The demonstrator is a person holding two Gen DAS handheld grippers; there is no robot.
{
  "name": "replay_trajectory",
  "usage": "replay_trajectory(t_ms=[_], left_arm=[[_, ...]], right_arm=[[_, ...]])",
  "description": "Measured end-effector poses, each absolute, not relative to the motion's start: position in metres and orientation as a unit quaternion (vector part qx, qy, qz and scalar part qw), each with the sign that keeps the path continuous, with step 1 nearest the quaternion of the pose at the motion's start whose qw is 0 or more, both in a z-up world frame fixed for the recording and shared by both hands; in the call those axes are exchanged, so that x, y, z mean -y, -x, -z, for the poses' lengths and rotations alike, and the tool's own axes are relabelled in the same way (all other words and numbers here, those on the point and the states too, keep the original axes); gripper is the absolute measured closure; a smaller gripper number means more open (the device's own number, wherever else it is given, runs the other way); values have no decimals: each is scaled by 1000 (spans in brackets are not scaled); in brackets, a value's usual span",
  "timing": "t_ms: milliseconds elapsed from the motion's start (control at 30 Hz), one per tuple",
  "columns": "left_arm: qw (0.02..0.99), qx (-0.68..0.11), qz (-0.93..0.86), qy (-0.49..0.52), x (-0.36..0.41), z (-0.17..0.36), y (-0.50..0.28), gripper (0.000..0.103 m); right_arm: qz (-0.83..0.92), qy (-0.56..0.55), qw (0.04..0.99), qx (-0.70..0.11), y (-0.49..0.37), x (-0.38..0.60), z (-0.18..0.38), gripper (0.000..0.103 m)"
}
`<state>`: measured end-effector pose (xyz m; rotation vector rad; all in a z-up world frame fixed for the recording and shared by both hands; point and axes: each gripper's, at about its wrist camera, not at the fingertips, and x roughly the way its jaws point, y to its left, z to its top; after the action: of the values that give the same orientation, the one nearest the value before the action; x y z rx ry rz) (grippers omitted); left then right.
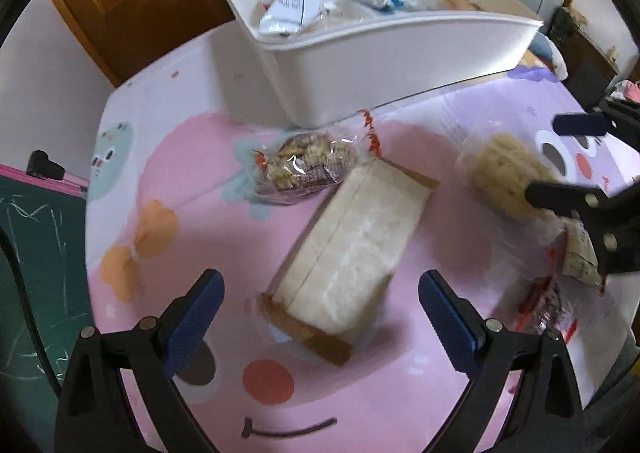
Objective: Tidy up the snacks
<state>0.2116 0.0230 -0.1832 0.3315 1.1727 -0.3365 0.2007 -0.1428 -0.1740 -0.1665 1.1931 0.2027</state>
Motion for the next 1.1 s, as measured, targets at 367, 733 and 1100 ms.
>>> replay_trajectory(t_ms=[367, 733, 1100], left_arm=[[791, -571, 164, -146, -13, 206, -232, 13], [789, -574, 176, -128, -8, 200, -228, 41], [811, -568, 107, -91, 8, 188, -191, 49]], right_arm=[[-107, 91, 803, -579, -204, 136, 195, 29], [-119, 93, 798, -583, -201, 127, 199, 46], [-106, 92, 803, -580, -197, 133, 197, 47]])
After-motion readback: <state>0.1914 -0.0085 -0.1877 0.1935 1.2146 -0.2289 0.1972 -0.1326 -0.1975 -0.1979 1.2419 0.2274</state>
